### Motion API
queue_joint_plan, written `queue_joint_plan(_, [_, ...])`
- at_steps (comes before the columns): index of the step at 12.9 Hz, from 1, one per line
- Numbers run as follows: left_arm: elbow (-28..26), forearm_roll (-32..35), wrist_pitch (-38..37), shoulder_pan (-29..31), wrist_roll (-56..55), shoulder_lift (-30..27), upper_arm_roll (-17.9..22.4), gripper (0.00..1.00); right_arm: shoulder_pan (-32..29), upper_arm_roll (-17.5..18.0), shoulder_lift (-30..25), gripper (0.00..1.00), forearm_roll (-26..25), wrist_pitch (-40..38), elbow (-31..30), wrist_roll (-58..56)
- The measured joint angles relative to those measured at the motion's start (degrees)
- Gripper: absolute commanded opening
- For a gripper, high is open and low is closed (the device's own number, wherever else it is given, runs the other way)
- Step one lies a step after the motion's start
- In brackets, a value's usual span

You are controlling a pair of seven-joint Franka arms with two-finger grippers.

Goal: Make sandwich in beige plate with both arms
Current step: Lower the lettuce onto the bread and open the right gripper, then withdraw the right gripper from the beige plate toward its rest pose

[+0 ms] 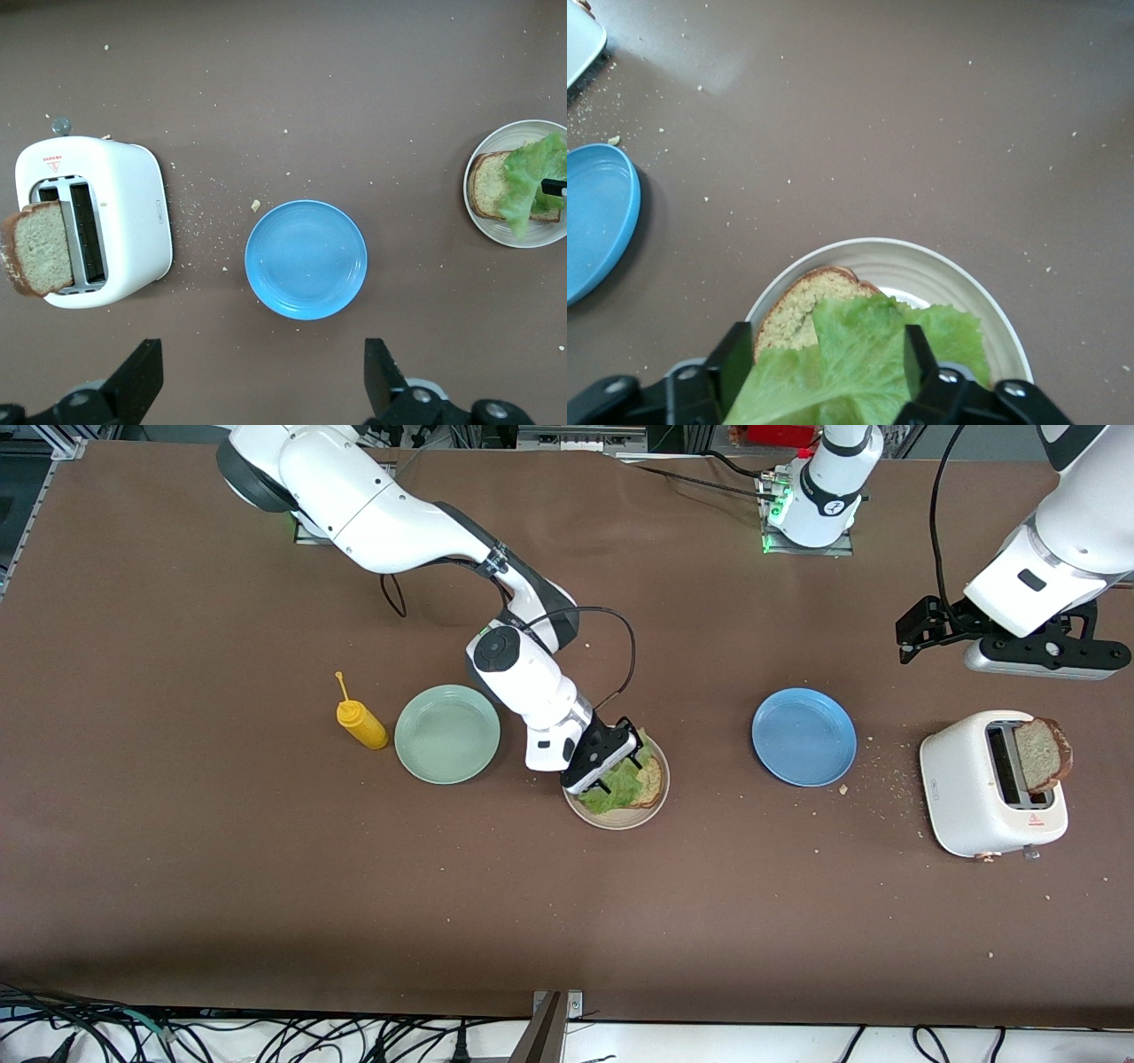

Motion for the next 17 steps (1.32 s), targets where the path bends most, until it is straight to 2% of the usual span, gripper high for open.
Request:
queue_joint_plan(3, [0.0, 0.0, 0.0, 0.0, 0.0, 0.0, 0.0, 1.0, -1.54, -0.01, -4.43, 1.0, 0.01, -8.51, -0.95, 0.0])
queue_joint_plan(6, [0.0, 0.0, 0.0, 0.0, 0.0, 0.0, 0.0, 1.0, -6.01, 0.02, -12.83, 1.0, 0.14, -19.7, -7.39, 0.07])
queue_joint_plan(10, [0.0, 0.0, 0.0, 0.0, 0.0, 0.0, 0.0, 1.0, -10.44, 0.02, -24.8, 1.0, 0.43, -40.39, -14.34, 3.99])
queue_joint_plan(14, [0.0, 0.0, 0.0, -0.02, 0.0, 0.0, -0.02, 1.0, -19.22, -0.18, -34.01, 1.0, 0.44, -57.29, -17.99, 0.66])
queue_joint_plan(15, [0.0, 0.0, 0.0, -0.03, 0.0, 0.0, -0.04, 1.0, -21.84, -0.48, -35.38, 1.0, 0.44, -59.57, -18.4, -2.24])
queue_joint_plan(17, [0.0, -0.31, 0.0, -0.14, 0.0, 0.01, -0.04, 1.0, -24.48, -3.56, -37.17, 1.0, 0.44, -61.22, -18.67, -7.58])
